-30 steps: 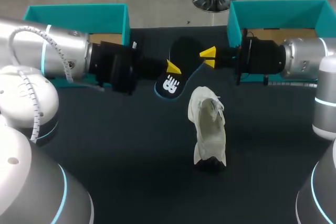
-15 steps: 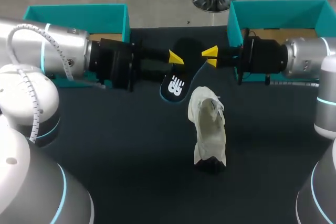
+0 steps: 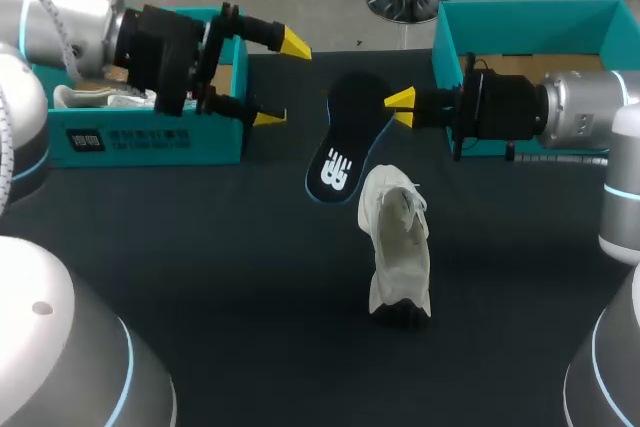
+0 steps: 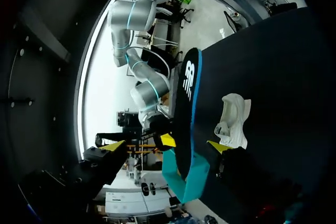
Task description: Take the shoe out of the shoebox, open the shoe tongue, remove and reinsert the insole, then place the shoe into the shoebox
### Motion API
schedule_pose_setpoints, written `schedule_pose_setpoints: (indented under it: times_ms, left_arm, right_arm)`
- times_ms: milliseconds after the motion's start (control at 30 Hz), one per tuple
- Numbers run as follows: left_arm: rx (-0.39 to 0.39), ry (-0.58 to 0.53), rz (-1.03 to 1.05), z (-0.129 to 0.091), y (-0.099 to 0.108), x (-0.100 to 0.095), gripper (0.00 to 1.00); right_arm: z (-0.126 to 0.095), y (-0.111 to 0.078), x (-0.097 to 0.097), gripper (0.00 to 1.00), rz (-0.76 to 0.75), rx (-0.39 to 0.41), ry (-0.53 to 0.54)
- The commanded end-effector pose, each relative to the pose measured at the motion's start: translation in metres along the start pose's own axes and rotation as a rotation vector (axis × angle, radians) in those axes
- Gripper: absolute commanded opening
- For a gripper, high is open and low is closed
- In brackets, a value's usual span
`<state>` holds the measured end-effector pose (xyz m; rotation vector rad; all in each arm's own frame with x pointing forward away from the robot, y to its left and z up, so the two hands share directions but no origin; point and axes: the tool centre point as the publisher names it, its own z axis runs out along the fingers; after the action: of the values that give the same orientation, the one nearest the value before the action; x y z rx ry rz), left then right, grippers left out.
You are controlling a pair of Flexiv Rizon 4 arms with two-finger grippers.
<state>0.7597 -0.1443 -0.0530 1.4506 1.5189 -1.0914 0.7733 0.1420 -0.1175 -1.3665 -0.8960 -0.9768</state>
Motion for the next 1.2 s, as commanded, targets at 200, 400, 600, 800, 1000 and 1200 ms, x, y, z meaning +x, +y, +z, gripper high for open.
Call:
schedule_pose_setpoints:
  times_ms: [200,400,600,800,1000,1200]
  left_arm:
    - [0.365,0.444,0.184,-0.028,0.007,-0.022,1.00]
    - [0.397,0.630,0.245,-0.032,-0.002,-0.021,1.00]
    - [0.376,0.712,0.231,-0.036,-0.005,-0.024,1.00]
    - [0.344,0.721,0.180,-0.037,-0.003,-0.027,1.00]
    - [0.344,0.721,0.180,-0.037,-0.003,-0.027,1.00]
    - [0.357,0.767,0.179,-0.021,-0.002,-0.032,1.00]
  right_arm:
    - [0.010,0.008,-0.017,0.00,-0.007,0.013,-0.072]
    - [0.016,0.010,-0.036,0.00,-0.016,-0.014,-0.118]
    - [0.019,0.011,-0.050,0.00,-0.026,-0.030,-0.151]
    - [0.018,0.010,-0.055,0.00,-0.038,-0.063,-0.189]
    - [0.018,0.010,-0.055,0.00,-0.038,-0.063,-0.189]
    - [0.018,0.010,-0.055,0.00,-0.038,-0.063,-0.189]
